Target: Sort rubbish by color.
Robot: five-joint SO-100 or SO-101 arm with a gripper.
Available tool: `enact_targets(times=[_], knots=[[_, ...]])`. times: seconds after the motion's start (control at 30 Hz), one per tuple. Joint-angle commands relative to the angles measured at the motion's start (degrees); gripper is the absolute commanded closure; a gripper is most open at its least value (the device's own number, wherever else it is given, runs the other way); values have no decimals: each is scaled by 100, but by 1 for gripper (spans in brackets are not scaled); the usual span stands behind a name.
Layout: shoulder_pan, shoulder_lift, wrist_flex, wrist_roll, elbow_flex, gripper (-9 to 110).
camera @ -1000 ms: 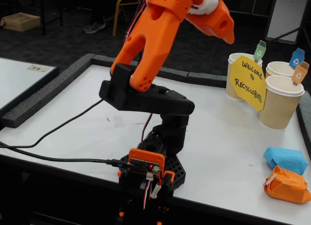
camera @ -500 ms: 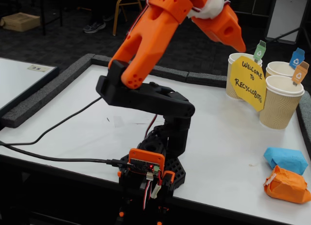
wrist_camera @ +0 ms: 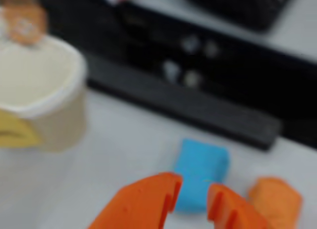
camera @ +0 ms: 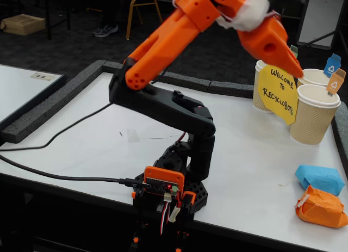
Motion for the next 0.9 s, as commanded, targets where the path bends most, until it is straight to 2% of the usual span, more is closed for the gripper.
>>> enact_targets(times=[0.0,0.23,0.53,0.87], knots=[[694,-141,-211,79,-70,101],[932,-343,-176,79,114,101],[88,-1415,-255,79,158,101],[-202,-3094,-1204,88,114,101]])
